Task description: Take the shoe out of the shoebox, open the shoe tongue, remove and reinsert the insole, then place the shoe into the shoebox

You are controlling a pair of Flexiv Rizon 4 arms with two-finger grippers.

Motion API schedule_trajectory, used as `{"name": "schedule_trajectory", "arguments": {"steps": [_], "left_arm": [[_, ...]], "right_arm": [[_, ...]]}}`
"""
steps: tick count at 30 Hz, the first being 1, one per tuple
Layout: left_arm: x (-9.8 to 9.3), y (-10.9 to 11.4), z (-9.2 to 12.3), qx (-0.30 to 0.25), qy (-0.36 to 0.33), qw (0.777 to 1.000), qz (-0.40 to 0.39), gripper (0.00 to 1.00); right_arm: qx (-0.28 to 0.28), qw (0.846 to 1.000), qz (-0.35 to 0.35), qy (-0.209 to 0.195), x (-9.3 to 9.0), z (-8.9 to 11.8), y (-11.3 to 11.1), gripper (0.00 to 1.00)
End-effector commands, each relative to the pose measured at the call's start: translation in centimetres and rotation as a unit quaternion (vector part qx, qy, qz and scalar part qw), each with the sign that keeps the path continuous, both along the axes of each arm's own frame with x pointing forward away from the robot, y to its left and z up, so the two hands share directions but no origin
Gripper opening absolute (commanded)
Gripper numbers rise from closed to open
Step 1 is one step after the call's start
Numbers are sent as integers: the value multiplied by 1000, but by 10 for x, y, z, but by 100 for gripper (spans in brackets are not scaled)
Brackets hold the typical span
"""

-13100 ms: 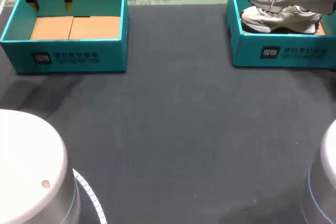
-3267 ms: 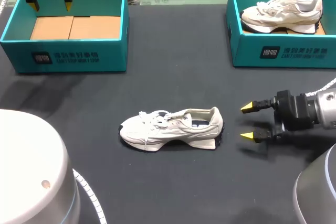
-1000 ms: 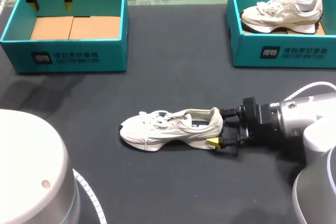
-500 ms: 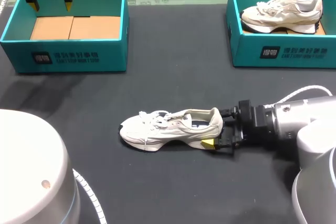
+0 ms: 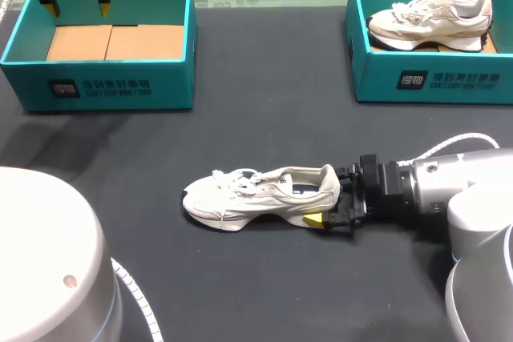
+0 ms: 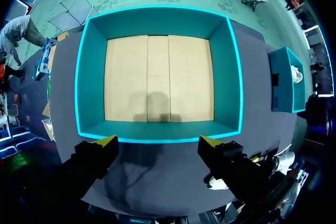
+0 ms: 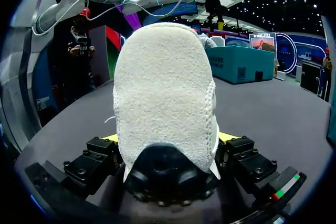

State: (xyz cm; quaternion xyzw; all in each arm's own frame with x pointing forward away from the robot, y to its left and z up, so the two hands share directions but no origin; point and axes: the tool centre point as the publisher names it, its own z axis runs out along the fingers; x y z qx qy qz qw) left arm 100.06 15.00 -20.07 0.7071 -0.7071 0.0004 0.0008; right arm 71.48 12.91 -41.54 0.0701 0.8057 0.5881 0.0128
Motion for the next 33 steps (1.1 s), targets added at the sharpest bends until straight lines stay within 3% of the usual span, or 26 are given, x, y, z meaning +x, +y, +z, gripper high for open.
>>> {"name": "schedule_trajectory", "arguments": {"steps": [1,6,8,10,33], "left_arm": [[0,0,1,0,0,1000,0,100],[0,0,1,0,0,1000,0,100],[0,0,1,0,0,1000,0,100],[0,0,1,0,0,1000,0,100],[0,0,1,0,0,1000,0,100]], "right_arm": [[-1,1000,3,1,2,-2,5,100],[1,1000,8,1,3,-3,8,98],[1,1000,9,1,4,-3,9,45],[1,1000,10,0,5,-3,9,0],[13,1000,8,2,10,-1,5,0]]}}
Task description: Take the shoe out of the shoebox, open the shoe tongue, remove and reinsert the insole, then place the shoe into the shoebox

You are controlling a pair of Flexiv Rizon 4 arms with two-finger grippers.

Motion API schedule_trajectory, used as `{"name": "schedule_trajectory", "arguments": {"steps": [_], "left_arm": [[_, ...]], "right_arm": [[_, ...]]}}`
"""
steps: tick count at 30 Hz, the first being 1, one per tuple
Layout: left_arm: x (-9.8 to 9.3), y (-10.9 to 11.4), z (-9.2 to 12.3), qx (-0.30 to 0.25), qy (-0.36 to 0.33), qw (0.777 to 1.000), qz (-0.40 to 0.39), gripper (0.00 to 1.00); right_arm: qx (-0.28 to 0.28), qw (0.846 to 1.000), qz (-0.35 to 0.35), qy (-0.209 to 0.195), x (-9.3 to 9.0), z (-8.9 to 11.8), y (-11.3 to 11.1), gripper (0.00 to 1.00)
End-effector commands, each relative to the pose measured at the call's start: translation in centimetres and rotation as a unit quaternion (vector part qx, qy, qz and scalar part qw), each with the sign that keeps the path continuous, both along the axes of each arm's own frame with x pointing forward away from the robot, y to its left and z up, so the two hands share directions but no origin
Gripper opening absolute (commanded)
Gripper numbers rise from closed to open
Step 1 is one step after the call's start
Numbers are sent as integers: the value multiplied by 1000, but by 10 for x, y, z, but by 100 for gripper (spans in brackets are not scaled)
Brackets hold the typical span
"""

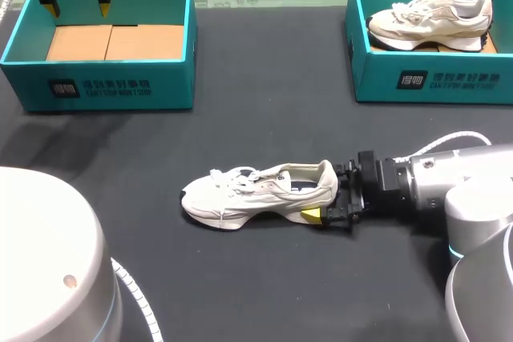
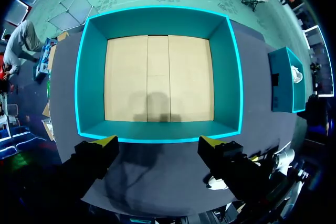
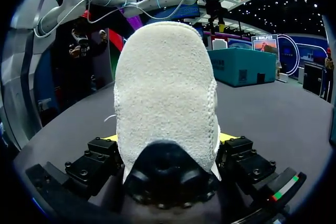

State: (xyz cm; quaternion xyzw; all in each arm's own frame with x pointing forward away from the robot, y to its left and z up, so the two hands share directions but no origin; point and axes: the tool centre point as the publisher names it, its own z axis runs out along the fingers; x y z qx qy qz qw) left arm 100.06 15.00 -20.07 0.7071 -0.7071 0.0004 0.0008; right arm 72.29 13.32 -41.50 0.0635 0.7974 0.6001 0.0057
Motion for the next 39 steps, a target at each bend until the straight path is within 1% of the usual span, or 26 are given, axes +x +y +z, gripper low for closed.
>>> {"name": "schedule_trajectory", "arguments": {"steps": [1,5,6,7,10,12,13,14,17,18,19,30,32,34,36,38,39], "left_arm": [[-1,-5,3,6,7,1000,5,100],[-16,-21,7,18,13,999,44,100],[-23,-24,9,15,12,999,42,100],[-30,-27,11,15,21,998,54,100],[-61,-40,13,28,13,997,67,100],[-79,-46,16,16,28,998,61,100],[-88,-51,15,20,30,997,71,100],[-97,-56,15,16,32,997,61,100],[-114,-71,18,14,66,995,74,100],[-118,-77,20,14,86,994,72,100],[-121,-83,22,18,91,993,71,100],[-121,-83,22,18,91,993,71,100],[-133,-99,20,33,84,994,57,100],[-145,-116,16,41,91,994,41,100],[-160,-132,11,54,77,995,32,100],[-177,-145,7,61,60,996,26,100],[-185,-148,6,56,57,997,20,100]], "right_arm": [[-2,1000,-1,1,2,-1,1,0],[-2,1000,-1,1,2,-1,1,0],[-2,1000,-1,1,2,-1,1,0],[-2,1000,-1,1,2,-1,1,0],[-2,1000,-1,1,2,-1,1,0],[-2,1000,-1,1,2,-1,1,0],[-2,1000,-1,1,2,-1,1,0],[-2,1000,-1,1,2,-1,1,0],[-2,1000,-1,1,2,-1,1,0],[-2,1000,-1,1,2,-1,1,0],[-2,1000,-1,1,2,-1,1,0],[-2,1000,-1,1,2,-1,1,0],[-2,1000,-1,1,2,-1,1,0],[-2,1000,-1,1,2,-1,1,0],[-2,1000,-1,1,2,-1,1,0],[-2,1000,-1,1,2,-1,1,0],[-2,1000,-1,1,2,-1,1,0]]}}
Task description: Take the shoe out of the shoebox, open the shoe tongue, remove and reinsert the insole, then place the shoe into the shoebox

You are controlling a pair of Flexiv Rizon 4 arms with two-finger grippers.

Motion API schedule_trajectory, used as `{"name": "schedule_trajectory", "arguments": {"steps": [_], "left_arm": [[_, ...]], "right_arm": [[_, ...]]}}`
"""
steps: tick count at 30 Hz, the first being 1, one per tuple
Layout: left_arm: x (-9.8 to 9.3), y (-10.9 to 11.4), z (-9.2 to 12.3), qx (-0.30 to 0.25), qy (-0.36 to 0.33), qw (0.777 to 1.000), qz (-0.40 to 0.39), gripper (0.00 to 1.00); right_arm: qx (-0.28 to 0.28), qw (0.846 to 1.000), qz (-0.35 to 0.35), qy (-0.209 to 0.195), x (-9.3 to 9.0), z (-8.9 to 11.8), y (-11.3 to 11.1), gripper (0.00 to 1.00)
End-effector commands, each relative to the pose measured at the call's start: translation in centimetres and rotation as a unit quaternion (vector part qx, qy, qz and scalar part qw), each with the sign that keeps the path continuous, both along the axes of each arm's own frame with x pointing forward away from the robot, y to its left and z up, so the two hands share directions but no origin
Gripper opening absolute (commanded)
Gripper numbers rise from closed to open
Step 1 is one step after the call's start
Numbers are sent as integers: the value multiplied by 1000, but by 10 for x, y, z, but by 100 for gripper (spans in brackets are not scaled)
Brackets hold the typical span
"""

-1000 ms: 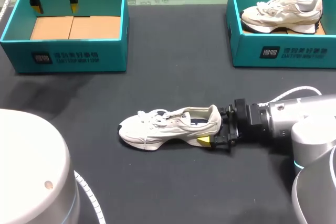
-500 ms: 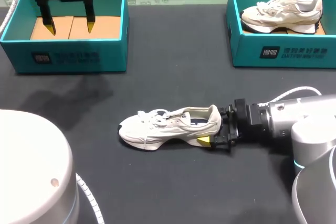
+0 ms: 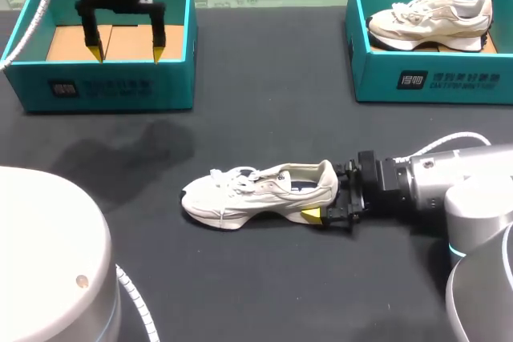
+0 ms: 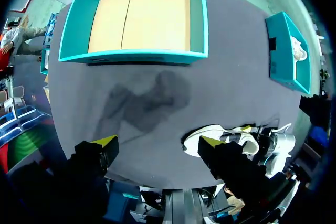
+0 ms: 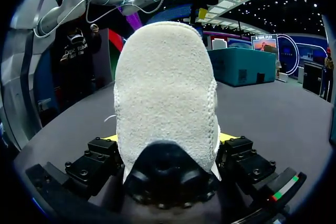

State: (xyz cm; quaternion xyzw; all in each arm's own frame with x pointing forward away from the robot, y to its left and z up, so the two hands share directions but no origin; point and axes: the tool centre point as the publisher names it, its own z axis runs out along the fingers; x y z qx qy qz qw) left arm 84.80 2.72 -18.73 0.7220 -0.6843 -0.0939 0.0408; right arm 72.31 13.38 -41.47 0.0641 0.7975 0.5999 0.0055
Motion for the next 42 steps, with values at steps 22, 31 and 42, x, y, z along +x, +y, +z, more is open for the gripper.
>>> {"name": "schedule_trajectory", "arguments": {"steps": [22,31,42], "left_arm": [[-91,-70,-18,-23,-22,998,-62,100],[-110,-146,-54,-9,15,986,-164,100],[-131,-197,-71,2,34,981,-189,100]], "right_arm": [[-2,1000,-1,0,1,-2,1,0],[-2,1000,-1,0,1,-2,1,0],[-2,1000,-1,0,1,-2,1,0]]}}
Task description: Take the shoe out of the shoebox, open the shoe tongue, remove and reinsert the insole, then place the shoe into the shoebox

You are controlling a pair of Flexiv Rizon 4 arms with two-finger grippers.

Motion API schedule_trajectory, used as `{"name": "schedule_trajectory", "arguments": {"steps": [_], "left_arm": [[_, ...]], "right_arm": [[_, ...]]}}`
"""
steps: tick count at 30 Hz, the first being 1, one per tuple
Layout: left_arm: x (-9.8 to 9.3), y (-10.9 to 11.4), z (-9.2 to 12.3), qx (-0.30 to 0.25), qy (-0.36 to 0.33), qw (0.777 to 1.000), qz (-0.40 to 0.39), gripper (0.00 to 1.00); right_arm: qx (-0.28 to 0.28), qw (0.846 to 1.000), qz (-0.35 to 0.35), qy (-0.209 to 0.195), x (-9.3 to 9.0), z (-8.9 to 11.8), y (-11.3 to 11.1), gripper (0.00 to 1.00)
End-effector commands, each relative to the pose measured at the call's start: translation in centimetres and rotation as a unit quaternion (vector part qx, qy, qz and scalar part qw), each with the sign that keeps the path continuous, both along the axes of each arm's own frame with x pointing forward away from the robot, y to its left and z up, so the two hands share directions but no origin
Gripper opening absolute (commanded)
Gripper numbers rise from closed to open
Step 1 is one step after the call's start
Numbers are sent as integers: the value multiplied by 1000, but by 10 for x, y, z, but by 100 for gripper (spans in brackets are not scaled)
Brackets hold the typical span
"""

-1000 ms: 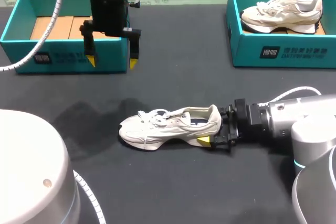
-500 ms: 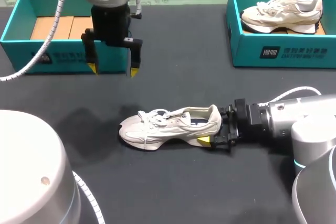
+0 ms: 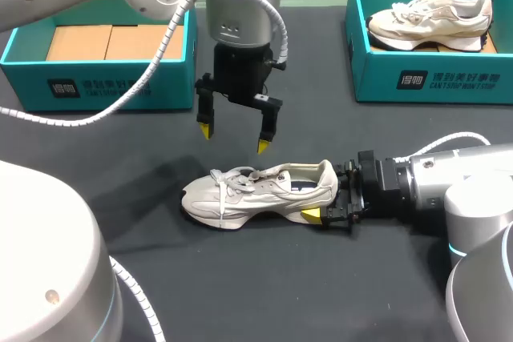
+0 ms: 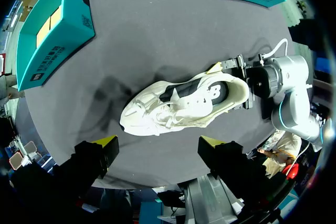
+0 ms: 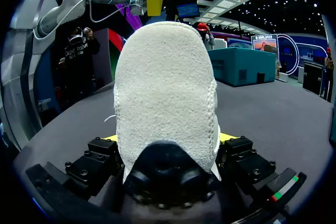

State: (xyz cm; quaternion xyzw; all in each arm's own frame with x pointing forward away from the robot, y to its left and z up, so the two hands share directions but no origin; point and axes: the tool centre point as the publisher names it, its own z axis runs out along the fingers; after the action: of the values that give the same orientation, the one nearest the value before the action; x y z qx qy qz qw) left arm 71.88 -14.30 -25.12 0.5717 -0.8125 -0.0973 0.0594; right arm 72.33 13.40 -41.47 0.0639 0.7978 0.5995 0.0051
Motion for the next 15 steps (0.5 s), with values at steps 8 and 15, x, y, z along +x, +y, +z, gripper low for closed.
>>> {"name": "schedule_trajectory", "arguments": {"steps": [8,15], "left_arm": [[-2,-26,-7,33,4,999,4,100],[-20,-54,-44,67,-11,998,13,100]], "right_arm": [[-1,1000,-1,0,1,-2,0,0],[-1,1000,-1,0,1,-2,0,0]]}}
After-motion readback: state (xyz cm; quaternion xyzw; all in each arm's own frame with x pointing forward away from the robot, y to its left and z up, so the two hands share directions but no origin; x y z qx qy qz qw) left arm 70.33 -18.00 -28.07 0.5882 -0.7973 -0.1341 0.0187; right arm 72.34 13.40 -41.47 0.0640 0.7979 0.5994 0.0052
